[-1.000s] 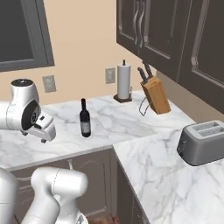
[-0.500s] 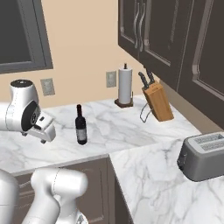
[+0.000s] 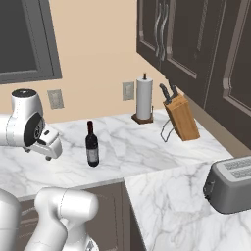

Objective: There is a wine glass and glass cup on the dining counter. Place the wine bottle next to the wine glass and the juice bottle next to the glass cup.

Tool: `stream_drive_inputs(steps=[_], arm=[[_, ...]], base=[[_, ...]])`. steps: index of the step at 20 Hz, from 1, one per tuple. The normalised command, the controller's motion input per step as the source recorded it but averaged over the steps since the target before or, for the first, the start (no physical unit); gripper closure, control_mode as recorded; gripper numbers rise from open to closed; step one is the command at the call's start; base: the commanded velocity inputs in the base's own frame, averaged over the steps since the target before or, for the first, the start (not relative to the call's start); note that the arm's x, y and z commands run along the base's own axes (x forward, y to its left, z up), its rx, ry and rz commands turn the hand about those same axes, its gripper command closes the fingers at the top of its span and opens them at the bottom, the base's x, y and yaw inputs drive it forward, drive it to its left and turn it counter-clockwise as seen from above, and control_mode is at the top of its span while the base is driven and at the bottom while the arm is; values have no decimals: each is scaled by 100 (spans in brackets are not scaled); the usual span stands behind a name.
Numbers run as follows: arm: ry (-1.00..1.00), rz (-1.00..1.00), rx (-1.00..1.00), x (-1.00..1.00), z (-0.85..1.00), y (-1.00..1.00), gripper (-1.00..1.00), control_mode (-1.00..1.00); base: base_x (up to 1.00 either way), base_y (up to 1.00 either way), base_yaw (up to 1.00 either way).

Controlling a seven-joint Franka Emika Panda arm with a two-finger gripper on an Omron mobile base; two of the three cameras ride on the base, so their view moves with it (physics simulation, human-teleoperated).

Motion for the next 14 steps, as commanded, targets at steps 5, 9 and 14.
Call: stream_drive_inputs(steps=[5, 9, 14], arm=[[0, 0, 0, 0, 0, 0, -100, 100], [0, 0, 0, 0, 0, 0, -100, 100], [0, 0, 0, 0, 0, 0, -100, 100]], base=[[0, 0, 0], [0, 0, 0], [0, 0, 0]])
